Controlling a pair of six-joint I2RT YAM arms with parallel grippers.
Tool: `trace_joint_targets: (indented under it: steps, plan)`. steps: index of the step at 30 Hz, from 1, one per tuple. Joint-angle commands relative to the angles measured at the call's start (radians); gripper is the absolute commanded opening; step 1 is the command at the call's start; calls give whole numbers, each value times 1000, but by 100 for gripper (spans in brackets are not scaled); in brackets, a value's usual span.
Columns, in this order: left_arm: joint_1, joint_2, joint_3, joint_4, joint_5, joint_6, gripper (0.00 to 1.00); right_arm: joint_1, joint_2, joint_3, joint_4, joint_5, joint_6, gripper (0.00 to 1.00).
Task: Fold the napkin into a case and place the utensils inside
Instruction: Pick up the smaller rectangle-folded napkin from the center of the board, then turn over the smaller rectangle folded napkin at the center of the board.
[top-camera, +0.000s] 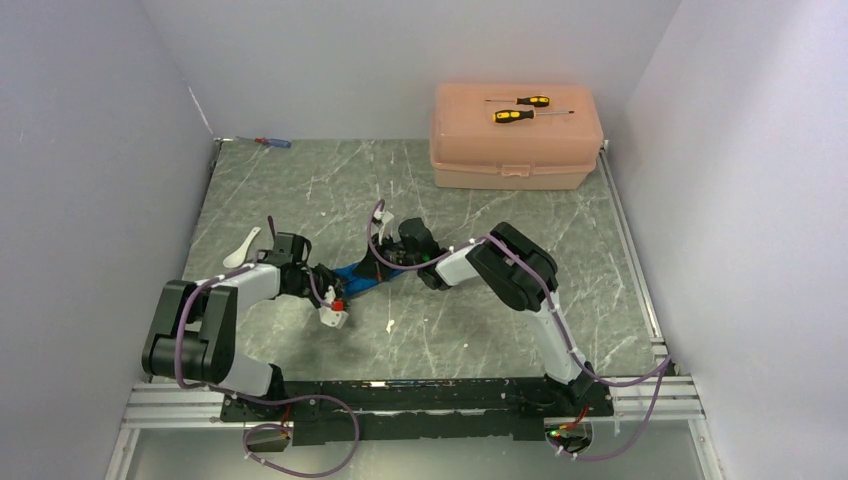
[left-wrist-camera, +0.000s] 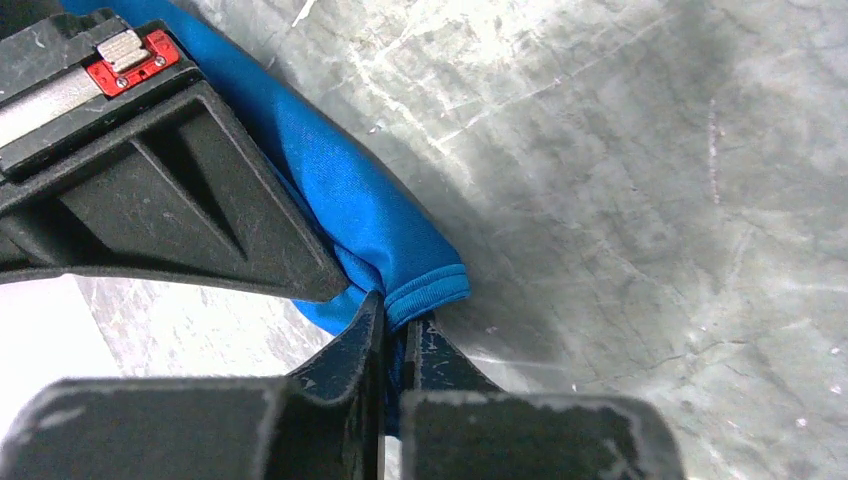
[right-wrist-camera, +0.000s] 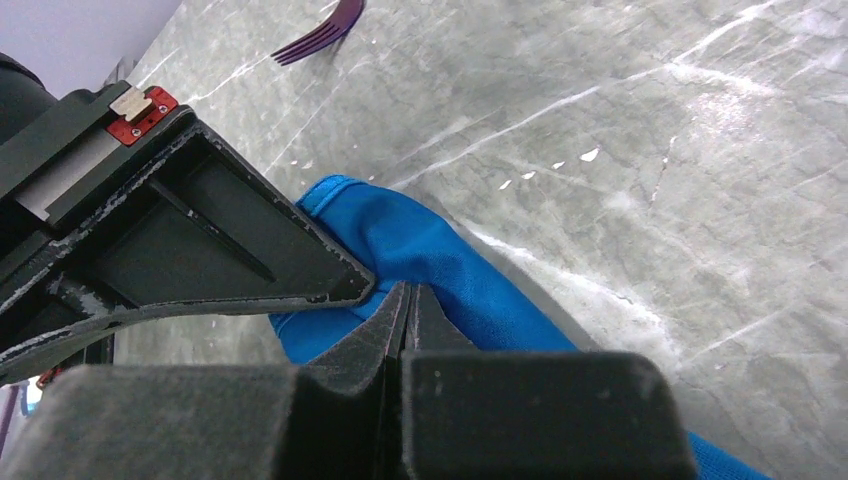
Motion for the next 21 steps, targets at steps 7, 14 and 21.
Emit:
trace_joint_targets:
  steps: [7, 14, 21]
  plan:
    - [-54, 18, 124, -172, 21, -147, 3, -59, -72, -48, -108, 27, -64, 0]
    - [-57, -29, 339, -426, 63, -541, 3, -193, -368, -244, 29, -35, -322, 48]
    - [-53, -77, 479, -549, 119, -754, 3, -207, -626, -385, -137, -122, -662, 55]
